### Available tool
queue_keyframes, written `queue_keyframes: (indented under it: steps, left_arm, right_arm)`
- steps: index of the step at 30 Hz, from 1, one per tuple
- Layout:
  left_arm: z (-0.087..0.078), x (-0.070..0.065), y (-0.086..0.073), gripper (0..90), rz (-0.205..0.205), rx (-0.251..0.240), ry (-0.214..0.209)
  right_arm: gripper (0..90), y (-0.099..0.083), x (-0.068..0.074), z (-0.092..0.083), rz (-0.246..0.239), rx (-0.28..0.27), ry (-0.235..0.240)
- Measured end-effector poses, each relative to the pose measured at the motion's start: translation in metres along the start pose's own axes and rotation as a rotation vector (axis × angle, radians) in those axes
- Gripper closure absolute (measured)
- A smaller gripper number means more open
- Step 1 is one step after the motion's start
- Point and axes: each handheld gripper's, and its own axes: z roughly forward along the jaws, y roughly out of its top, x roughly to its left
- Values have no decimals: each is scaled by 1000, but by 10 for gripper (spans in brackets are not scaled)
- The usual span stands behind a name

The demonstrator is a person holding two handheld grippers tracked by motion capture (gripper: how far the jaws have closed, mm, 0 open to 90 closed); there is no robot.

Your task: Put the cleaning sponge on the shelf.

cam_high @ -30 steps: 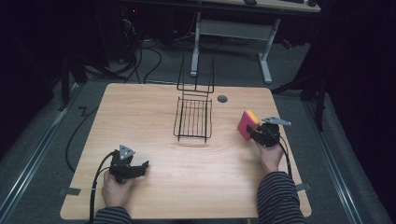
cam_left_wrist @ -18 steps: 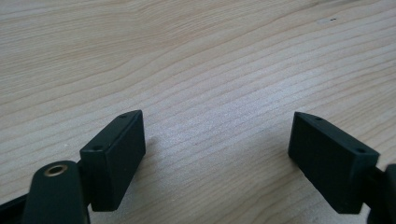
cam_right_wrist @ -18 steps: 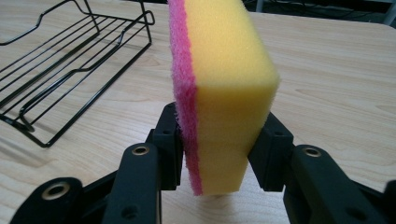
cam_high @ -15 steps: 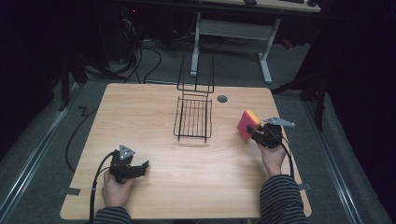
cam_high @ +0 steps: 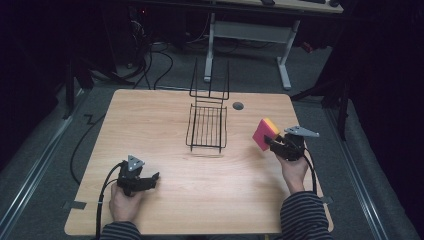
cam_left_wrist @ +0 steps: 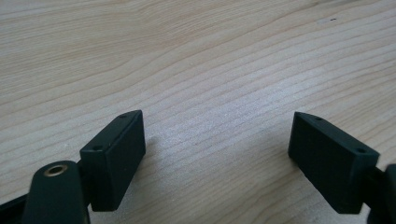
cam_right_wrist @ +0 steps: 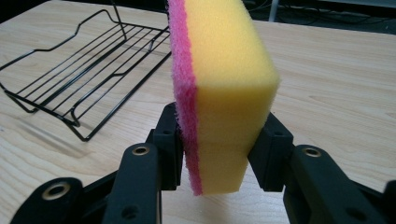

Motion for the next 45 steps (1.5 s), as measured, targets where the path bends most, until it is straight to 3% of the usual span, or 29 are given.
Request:
queue_keyframes:
  steps: [29,45]
  left_arm:
    - [0,0,0,193,0,0,0]
    - [0,0,0,193,0,0,0]
  right_arm:
    - [606,6,31,-32,-55,-35,110]
    - [606,14,50,-38,-87,-50,173]
